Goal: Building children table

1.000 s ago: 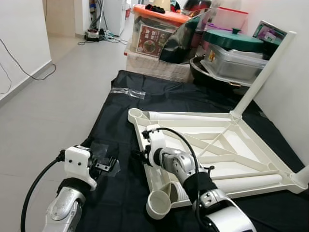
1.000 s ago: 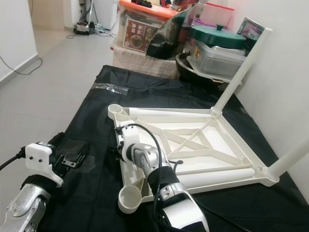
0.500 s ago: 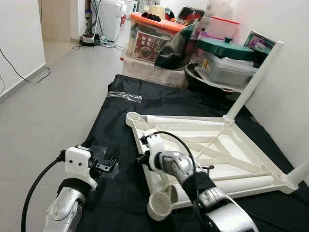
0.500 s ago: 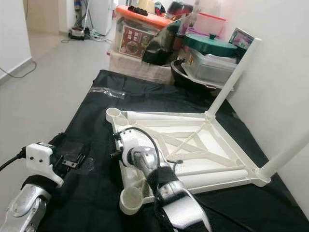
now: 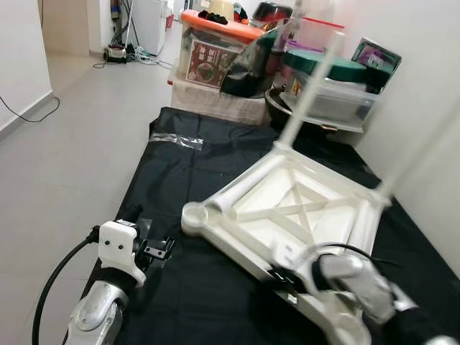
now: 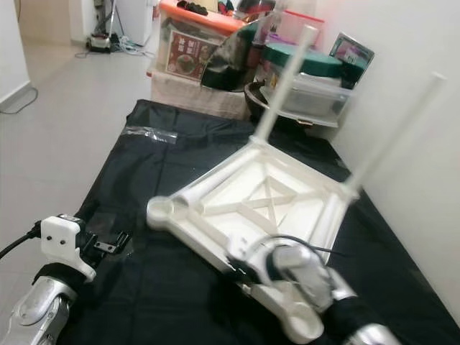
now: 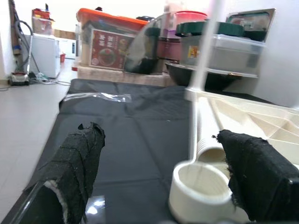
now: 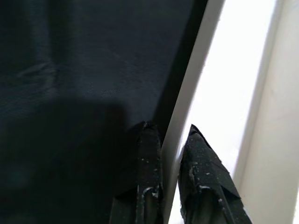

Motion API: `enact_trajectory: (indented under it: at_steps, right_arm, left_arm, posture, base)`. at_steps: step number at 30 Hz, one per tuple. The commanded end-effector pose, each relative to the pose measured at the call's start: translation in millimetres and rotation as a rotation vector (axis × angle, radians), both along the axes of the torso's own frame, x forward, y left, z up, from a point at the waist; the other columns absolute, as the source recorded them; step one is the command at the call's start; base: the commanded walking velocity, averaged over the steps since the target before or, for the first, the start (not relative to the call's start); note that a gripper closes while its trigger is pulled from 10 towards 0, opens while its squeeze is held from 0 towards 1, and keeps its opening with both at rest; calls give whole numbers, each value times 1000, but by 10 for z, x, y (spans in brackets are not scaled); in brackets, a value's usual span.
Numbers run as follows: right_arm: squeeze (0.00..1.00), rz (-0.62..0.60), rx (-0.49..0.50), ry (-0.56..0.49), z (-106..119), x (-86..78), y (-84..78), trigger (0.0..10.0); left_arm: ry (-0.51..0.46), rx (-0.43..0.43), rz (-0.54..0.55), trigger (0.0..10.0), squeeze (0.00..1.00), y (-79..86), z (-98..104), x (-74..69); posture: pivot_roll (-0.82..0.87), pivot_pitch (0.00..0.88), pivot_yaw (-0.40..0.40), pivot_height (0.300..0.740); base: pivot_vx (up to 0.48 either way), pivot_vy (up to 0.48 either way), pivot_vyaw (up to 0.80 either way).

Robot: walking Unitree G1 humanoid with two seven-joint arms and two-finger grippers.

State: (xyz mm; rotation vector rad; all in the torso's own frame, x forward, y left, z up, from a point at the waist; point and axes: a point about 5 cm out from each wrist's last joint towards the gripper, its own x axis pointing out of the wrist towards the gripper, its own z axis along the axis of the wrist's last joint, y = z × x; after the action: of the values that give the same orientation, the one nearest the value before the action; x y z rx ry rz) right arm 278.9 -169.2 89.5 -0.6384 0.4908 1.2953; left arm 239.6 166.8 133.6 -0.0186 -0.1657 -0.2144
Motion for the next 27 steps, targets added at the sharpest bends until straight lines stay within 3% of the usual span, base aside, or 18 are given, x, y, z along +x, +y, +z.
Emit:
enact_trajectory:
  at_steps: [1, 3, 4, 6, 9, 11, 18, 24, 27]
  right_arm:
    - [0, 191, 23, -47, 74, -78, 228, 0]
    - [0, 266, -108, -32, -60, -252, -126, 0]
    - [0, 266, -108, -32, -60, -252, -126, 0]
    - [0, 328, -239, -26, -157, -367, -417, 0]
    - [0, 356, -287, -24, -178, -399, -526, 0]
    - [0, 398, -363, -18, -184, -423, -716, 0]
    - [0, 437, -514, -22, -84, -342, -1025, 0]
    - [0, 491, -542, -4, -66, -379, -1096, 0]
    - [0, 491, -510, 2, -65, -392, -1069, 0]
  left_arm:
    - [10, -17, -19, 10000, 0, -49, -19, -2]
    - [11, -17, -21, 10000, 0, -34, -16, -2]
    - [11, -17, -21, 10000, 0, -34, -16, -2]
    - [12, -16, -23, 10000, 0, -23, -16, 1]
    - [13, -16, -24, 10000, 0, -19, -16, 3]
    - [15, -13, -26, 10000, 0, -10, -17, 11]
    - [14, -10, -25, 10000, 0, 4, -16, 19]
    - [14, -9, -22, 10000, 0, 10, -15, 18]
    - [15, -9, -24, 10000, 0, 13, -15, 20]
  posture:
    - [131, 0, -233, 740]
    - [118, 0, -216, 740]
    - [118, 0, -216, 740]
    - [117, 0, -211, 740]
    - [116, 0, -208, 740]
    - [115, 0, -203, 740]
    - [118, 0, -205, 740]
    - [120, 0, -205, 740]
    - [116, 0, -200, 740]
  base:
    - [0, 0, 0]
    - [0, 0, 0]
    - [0, 0, 0]
    - [0, 0, 0]
    - [0, 0, 0]
    - [0, 0, 0]
    - [0, 0, 0]
    - [0, 0, 0]
    - [0, 0, 0]
